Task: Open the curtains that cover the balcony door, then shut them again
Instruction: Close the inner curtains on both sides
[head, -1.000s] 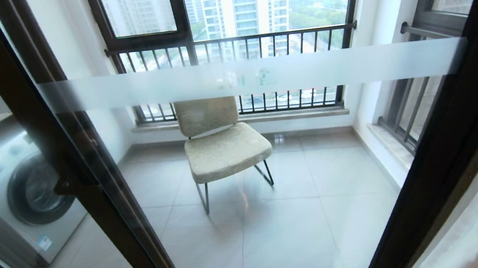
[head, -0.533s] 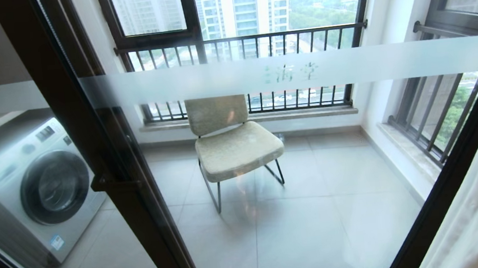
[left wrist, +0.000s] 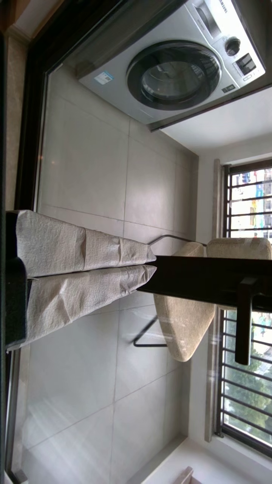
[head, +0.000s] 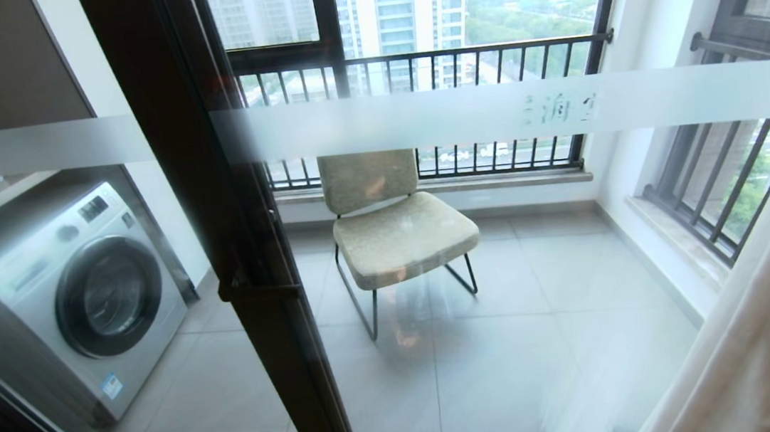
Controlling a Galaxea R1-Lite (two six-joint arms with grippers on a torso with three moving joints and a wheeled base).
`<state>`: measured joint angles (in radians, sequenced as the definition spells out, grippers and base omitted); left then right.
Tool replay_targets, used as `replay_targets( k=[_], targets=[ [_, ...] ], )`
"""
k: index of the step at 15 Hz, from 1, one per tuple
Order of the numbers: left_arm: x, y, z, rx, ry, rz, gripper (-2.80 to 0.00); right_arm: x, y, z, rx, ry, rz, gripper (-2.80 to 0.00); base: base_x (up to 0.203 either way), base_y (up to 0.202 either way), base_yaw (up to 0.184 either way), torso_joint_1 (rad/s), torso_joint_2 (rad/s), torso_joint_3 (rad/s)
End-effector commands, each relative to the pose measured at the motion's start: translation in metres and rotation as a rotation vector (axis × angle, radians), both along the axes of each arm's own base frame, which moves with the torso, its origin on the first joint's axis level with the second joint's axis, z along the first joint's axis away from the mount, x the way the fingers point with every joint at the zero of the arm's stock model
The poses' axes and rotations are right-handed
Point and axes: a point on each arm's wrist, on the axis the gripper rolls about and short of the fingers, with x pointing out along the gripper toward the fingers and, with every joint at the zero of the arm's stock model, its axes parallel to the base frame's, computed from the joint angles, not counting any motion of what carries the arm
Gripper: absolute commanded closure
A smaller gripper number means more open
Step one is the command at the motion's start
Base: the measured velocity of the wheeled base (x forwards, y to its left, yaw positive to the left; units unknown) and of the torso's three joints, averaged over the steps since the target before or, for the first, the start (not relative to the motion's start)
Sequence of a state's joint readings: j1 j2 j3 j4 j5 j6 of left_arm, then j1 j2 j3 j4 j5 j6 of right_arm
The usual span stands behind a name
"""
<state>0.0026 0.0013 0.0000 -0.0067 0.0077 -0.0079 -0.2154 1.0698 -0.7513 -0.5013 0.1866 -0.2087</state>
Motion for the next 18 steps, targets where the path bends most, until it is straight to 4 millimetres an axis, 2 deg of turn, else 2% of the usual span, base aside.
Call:
replay_targets(
  k=[1, 8, 12, 18],
  targets=[
    [0.000, 0.000, 0.000, -0.001, -0.001, 0.000, 0.00, 0.003, 0.004, -0.001, -0.001, 0.008, 0.029, 0.00, 0.000, 0.198, 0.000, 0.008, 0.01, 0.002],
    [0.000, 0.000, 0.000, -0.001, -0.001, 0.000, 0.00, 0.022, 0.022, 0.007, -0.023, 0.013, 0.104, 0.00, 0.000, 0.195, 0.000, -0.001, 0.01, 0.001],
    [0.000, 0.000, 0.000, -0.001, -0.001, 0.000, 0.00, 0.025, 0.035, 0.006, -0.013, 0.019, 0.104, 0.00, 0.000, 0.188, -0.002, 0.004, 0.00, 0.003],
    [0.000, 0.000, 0.000, 0.000, -0.001, 0.000, 0.00, 0.031, 0.039, 0.007, -0.011, 0.023, 0.116, 0.00, 0.000, 0.192, 0.001, 0.002, 0.00, 0.001]
  ],
)
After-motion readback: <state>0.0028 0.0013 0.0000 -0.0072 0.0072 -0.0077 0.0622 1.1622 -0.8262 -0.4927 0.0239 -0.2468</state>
